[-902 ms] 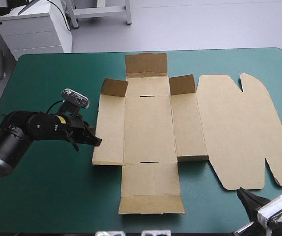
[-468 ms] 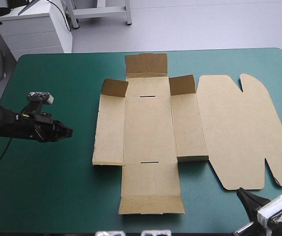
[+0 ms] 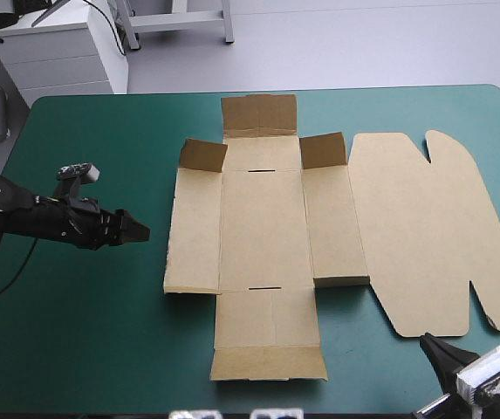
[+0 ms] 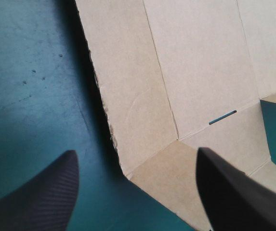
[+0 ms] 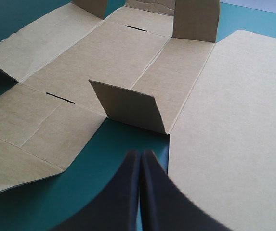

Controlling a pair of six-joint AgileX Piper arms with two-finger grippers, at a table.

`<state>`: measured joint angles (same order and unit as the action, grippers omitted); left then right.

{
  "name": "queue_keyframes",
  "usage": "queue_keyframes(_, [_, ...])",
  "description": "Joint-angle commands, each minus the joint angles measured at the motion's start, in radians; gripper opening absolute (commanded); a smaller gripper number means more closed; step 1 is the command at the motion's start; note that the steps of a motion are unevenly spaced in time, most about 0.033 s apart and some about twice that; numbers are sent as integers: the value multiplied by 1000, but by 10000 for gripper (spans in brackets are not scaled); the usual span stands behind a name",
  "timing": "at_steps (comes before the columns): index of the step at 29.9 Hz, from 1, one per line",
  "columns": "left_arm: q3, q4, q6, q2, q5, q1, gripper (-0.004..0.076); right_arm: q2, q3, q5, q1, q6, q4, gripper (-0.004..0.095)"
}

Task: Fold the box

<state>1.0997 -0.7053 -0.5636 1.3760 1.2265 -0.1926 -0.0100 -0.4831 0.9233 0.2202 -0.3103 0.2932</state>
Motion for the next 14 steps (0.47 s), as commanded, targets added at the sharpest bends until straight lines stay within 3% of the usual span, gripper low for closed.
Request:
queue_keyframes(1, [25,-84,8,17,5,0,591,-16,-22,-74,1,-2,6,-19])
queue_keyframes(14, [25,-93,-4,216,-42,2,589,-16,-22,-74,1,-2,6,-19])
